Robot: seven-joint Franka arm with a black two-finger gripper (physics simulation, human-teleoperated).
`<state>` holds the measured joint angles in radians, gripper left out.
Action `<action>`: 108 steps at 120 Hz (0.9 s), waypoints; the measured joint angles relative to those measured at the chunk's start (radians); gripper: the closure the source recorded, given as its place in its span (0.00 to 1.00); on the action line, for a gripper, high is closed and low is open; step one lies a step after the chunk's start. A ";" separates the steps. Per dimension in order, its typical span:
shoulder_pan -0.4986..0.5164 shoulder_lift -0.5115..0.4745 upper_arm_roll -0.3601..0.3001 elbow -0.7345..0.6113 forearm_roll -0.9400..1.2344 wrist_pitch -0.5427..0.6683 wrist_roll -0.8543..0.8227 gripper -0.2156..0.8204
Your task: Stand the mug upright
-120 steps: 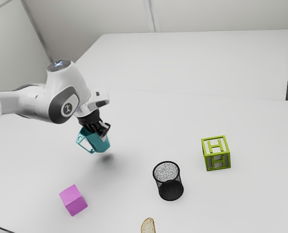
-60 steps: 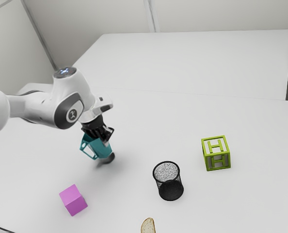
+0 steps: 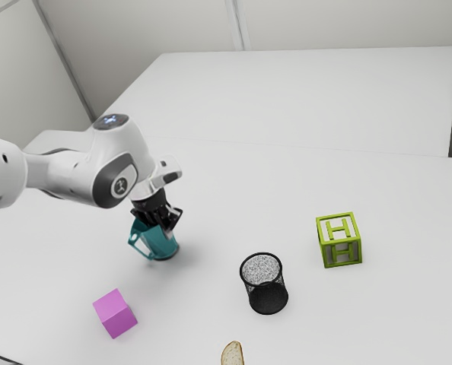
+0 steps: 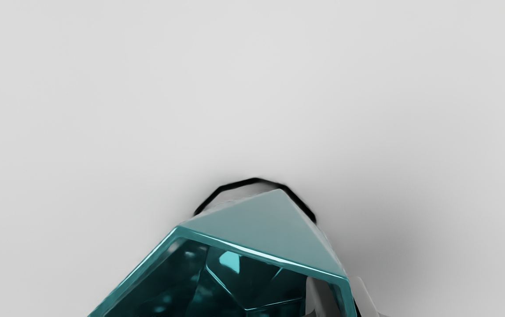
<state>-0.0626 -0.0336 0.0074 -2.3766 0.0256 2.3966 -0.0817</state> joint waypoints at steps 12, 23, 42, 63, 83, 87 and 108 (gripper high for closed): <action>0.000 0.010 0.000 0.001 0.000 0.004 -0.006 0.96; -0.002 0.015 -0.001 0.001 0.002 0.010 -0.013 0.96; -0.006 0.007 0.000 0.000 -0.008 0.015 -0.010 0.82; -0.004 -0.019 0.000 0.000 -0.012 0.016 -0.004 0.62; -0.001 -0.049 0.000 0.003 -0.014 0.013 0.003 0.42; -0.001 -0.054 0.000 0.004 -0.014 0.012 0.005 0.39; -0.002 -0.102 0.000 0.010 -0.015 -0.001 0.011 0.30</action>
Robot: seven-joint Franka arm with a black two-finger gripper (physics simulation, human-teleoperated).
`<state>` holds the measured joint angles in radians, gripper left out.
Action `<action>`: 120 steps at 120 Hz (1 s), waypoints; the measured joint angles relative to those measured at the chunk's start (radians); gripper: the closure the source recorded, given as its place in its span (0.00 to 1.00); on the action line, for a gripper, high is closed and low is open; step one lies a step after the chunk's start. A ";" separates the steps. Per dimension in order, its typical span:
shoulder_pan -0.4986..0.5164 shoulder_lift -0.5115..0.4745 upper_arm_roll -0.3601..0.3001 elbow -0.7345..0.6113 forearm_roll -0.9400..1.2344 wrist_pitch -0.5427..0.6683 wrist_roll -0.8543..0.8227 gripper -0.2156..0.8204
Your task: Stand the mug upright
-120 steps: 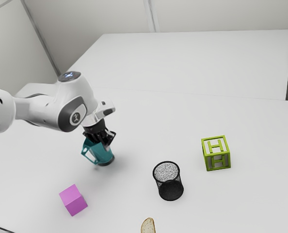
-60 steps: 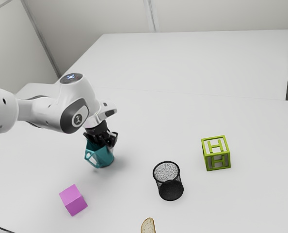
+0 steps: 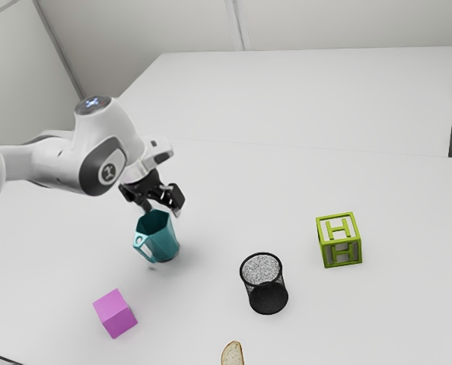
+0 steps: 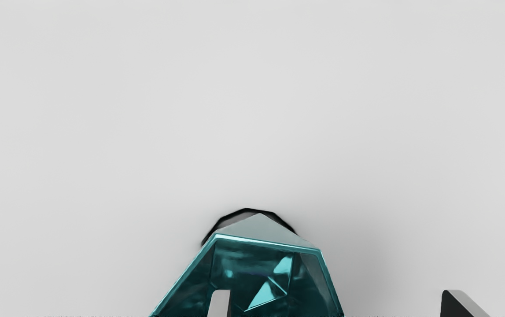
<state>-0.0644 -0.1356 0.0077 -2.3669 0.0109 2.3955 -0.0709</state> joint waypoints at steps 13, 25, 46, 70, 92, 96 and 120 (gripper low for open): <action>0.000 -0.017 -0.001 0.031 -0.003 -0.041 0.003 0.28; 0.000 -0.015 -0.008 0.101 -0.008 -0.117 0.004 0.26; -0.012 0.007 -0.011 0.238 -0.013 -0.271 0.003 0.24; -0.014 0.044 -0.022 0.397 -0.015 -0.438 0.002 0.24; -0.011 0.084 -0.024 0.550 -0.015 -0.580 0.002 0.23; -0.011 0.091 -0.024 0.576 -0.015 -0.604 0.002 0.23; -0.011 0.127 -0.026 0.715 -0.015 -0.718 0.001 0.23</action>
<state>-0.0759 -0.0086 -0.0183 -1.6519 -0.0042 1.6777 -0.0694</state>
